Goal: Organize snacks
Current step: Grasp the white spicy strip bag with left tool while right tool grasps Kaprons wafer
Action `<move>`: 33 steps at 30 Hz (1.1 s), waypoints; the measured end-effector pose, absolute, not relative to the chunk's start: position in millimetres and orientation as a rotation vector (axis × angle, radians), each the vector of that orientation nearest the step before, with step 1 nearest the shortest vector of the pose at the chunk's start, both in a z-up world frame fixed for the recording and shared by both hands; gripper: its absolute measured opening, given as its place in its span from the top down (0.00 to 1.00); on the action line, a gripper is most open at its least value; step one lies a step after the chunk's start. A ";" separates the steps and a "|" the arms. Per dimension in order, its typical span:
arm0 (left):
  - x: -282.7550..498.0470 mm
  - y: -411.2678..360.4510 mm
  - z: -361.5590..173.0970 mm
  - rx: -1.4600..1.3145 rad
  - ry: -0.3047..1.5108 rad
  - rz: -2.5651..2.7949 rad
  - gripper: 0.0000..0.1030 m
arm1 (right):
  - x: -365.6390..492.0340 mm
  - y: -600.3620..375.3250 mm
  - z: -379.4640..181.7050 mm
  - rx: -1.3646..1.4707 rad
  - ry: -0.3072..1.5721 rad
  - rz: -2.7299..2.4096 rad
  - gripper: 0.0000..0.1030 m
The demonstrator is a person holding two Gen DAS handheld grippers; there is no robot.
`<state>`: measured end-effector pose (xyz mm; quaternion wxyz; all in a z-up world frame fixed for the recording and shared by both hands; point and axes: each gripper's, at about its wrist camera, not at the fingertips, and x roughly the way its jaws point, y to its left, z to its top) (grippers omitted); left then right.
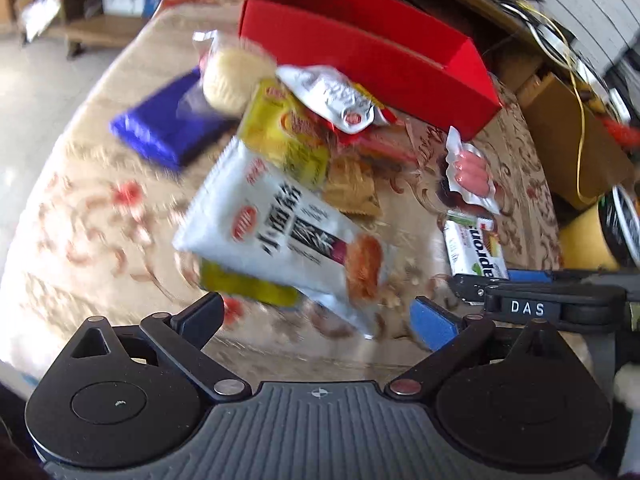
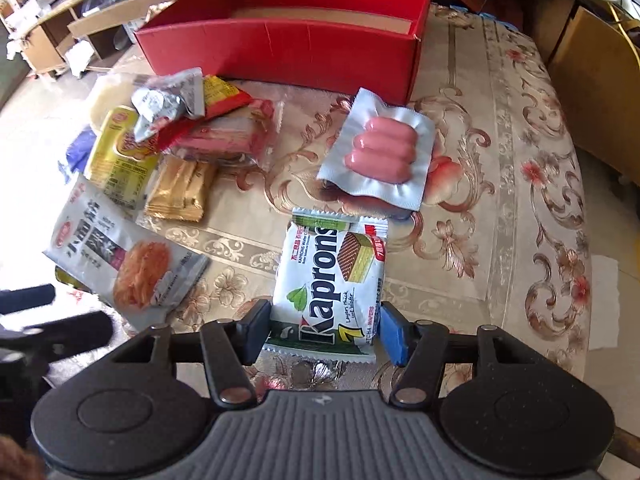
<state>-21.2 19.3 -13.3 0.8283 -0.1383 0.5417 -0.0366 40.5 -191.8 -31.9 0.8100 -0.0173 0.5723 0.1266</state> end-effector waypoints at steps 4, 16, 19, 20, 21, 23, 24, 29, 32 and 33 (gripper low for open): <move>-9.3 22.1 -17.8 -0.402 1.158 0.018 0.03 | 42.1 -192.7 -31.9 -0.023 1.222 0.303 0.48; 41.1 -21.3 -41.6 -0.295 1.202 0.268 0.03 | 37.0 -210.6 -29.2 0.041 1.183 0.345 0.48; 36.6 -28.4 -40.3 -0.166 1.199 0.201 0.14 | 34.0 -212.7 -27.7 0.045 1.183 0.353 0.48; 33.7 -30.8 -39.1 -0.120 1.196 0.160 0.18 | 34.0 -212.7 -27.1 0.045 1.184 0.354 0.48; 31.1 -31.7 -37.6 -0.074 1.197 0.123 0.24 | 32.6 -213.0 -26.0 0.045 1.182 0.355 0.48; 27.5 -30.3 -34.6 0.002 1.207 0.071 0.30 | 30.2 -214.1 -24.4 0.047 1.175 0.356 0.48; 25.9 -29.0 -33.4 0.041 1.217 0.052 0.32 | 29.5 -214.6 -24.6 0.050 1.176 0.354 0.48; 18.7 -18.5 -33.0 0.184 1.225 -0.015 0.29 | 28.0 -212.1 -27.7 0.041 1.187 0.348 0.48; 17.9 -5.1 -35.6 0.038 1.229 0.040 0.09 | 29.5 -206.8 -30.4 0.032 1.199 0.351 0.48; 17.1 -4.2 -36.5 -0.012 1.233 0.058 0.05 | 29.8 -204.6 -30.4 0.028 1.199 0.355 0.48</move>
